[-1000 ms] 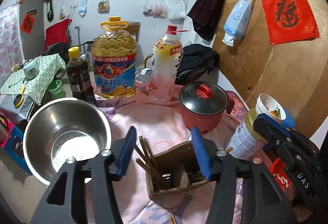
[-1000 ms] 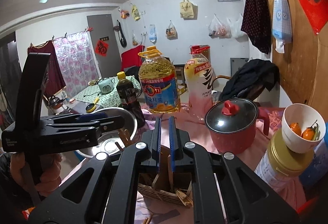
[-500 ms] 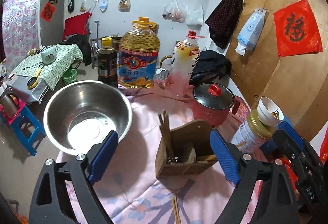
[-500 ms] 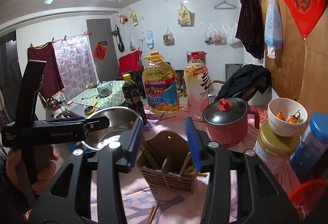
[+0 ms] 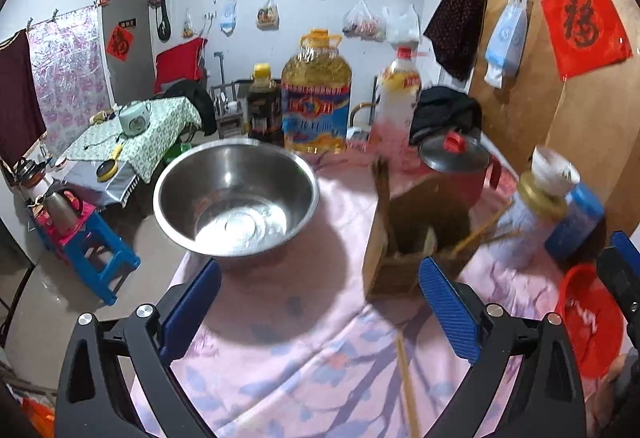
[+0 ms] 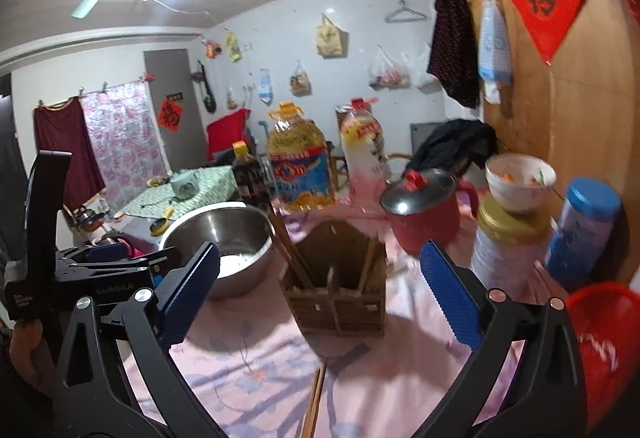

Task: Organize utensils
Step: 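Open both tools and move them back over the loose chopsticks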

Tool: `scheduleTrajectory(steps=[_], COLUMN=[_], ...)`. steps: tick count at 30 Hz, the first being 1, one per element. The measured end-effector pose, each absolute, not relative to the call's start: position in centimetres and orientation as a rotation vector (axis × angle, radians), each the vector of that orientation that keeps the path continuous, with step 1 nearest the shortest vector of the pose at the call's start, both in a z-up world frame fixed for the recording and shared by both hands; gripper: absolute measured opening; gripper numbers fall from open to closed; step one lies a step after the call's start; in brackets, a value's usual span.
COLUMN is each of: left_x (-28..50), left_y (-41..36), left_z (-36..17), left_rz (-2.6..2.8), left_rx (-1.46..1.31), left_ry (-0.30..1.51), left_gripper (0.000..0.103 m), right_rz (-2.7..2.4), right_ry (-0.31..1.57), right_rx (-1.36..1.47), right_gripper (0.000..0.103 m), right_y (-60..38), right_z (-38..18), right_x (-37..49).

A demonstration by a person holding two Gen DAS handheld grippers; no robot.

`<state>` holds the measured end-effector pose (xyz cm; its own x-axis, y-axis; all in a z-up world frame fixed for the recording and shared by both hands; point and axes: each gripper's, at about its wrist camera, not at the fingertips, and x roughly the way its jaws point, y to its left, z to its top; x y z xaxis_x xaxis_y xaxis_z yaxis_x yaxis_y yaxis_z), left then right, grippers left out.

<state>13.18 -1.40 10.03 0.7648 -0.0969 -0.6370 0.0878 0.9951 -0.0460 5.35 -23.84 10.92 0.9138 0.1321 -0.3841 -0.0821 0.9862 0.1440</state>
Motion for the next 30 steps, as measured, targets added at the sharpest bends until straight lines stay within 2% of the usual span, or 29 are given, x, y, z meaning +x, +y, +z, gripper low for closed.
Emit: scheduleTrajectory(steps=[10,14,20,24,30], left_x=[9.9,8.9,7.1,6.0,3.8], left_y=[0.6,0.5,1.2,2.6,3.9], left_z=[2.3,-0.4,-1.0,0.1,-0.4], left_rz=[-0.119,-0.144,-0.089,0.004,0.119], left_rx=[0.023,0.029,0.051,0.009,-0.084], left_ry=[0.847,0.909,0.91,0.862,0.891], left_gripper=[0.097,0.097,0.097,0.097,0.097], right_rz=[-0.078,-0.065,-0.028,0.042,0.098], right_ry=[0.59,0.707,0.669,0.64,0.607], right_rx=[0.14,0.057,0.014,-0.047,-0.091], right_gripper=[0.097,0.097,0.097,0.097,0.097], right_y=[-22.6,-20.4,-19.5,-19.3,-21.3], right_z=[3.8,1.0,2.2,3.4,4.3], right_x=[0.4,-0.8,-1.4,-1.0,-2.3])
